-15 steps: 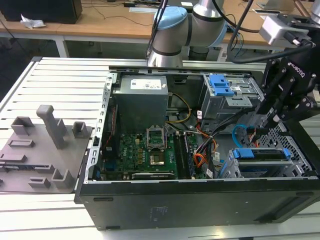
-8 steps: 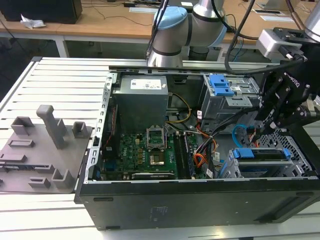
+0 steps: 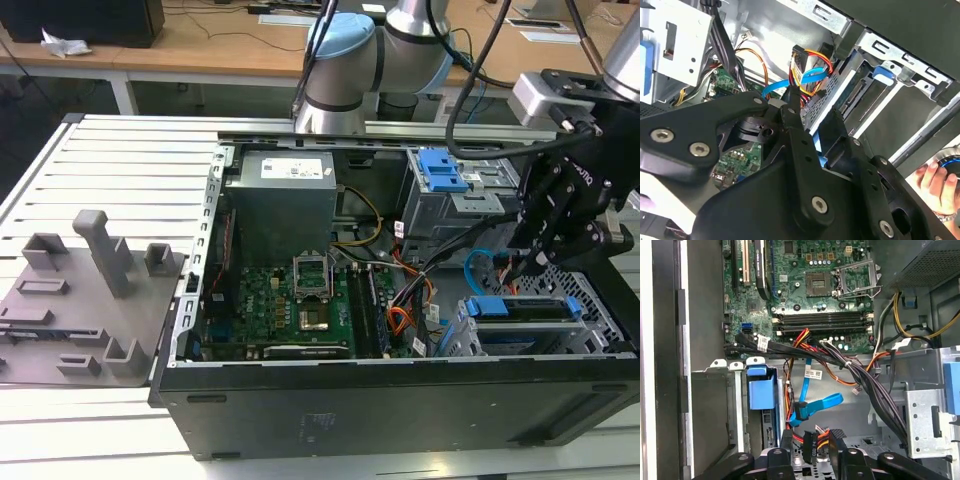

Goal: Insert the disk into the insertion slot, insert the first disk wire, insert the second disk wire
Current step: 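Insert the first disk wire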

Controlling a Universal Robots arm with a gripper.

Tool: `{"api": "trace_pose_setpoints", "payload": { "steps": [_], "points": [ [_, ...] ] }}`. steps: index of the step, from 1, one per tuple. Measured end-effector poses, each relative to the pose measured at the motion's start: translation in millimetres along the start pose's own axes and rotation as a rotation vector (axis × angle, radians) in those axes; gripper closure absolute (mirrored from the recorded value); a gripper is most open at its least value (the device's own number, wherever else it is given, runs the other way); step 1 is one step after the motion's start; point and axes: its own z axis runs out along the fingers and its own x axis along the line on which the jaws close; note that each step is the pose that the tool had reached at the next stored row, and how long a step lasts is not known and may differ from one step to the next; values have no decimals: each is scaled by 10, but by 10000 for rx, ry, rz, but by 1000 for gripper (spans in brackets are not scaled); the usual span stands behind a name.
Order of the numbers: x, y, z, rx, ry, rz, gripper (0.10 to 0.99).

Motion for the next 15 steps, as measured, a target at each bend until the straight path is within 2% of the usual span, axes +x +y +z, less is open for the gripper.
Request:
{"api": "trace_pose_setpoints", "payload": {
  "steps": [3, 4, 5, 6, 7, 12, 15],
  "points": [
    [0, 0, 2, 0, 2, 0, 678],
    [0, 0, 2, 1, 2, -1, 745],
    [0, 0, 2, 0, 3, 0, 745],
    [0, 0, 2, 0, 4, -1, 808],
    [0, 0, 2, 1, 7, 0, 925],
    [0, -1, 2, 1, 12, 1, 925],
    [-3, -29, 0, 1, 14, 1, 925]
  ]
}}
